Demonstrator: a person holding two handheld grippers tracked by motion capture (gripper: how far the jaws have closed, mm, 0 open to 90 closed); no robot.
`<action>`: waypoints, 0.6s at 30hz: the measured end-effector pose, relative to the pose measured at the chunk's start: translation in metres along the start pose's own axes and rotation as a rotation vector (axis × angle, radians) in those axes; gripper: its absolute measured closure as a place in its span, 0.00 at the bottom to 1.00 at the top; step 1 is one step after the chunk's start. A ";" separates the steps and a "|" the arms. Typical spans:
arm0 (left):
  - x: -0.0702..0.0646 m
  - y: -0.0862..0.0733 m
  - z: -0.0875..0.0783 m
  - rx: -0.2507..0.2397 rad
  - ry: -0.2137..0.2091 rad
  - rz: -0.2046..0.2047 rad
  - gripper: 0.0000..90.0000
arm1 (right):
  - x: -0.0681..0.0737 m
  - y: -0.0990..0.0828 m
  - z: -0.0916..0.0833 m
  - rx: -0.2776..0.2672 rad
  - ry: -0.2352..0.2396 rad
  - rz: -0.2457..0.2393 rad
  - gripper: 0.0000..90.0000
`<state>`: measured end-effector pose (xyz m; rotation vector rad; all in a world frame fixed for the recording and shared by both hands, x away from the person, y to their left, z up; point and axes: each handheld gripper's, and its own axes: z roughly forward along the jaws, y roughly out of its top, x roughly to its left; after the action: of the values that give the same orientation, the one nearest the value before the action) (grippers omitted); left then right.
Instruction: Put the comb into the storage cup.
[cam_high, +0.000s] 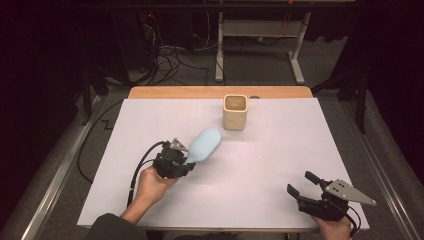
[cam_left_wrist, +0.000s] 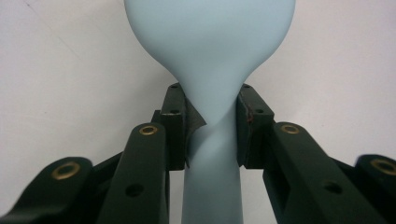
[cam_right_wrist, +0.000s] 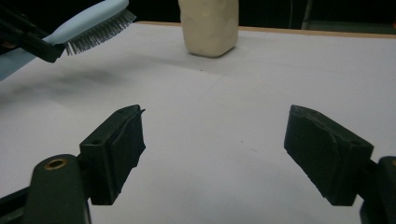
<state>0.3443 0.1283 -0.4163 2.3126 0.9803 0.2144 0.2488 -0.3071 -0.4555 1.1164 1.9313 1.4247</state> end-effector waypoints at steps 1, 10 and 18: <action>-0.001 0.000 0.000 -0.001 -0.001 0.003 0.77 | 0.002 0.000 0.001 0.004 0.008 -0.005 0.23; -0.010 0.000 -0.001 -0.012 -0.015 0.018 0.77 | 0.017 0.004 0.015 0.019 0.066 -0.040 0.23; -0.017 0.001 -0.001 -0.024 -0.023 0.031 0.77 | 0.028 0.006 0.025 0.028 0.110 -0.041 0.23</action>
<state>0.3321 0.1163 -0.4136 2.3044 0.9258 0.2107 0.2546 -0.2697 -0.4554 1.0243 2.0444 1.4694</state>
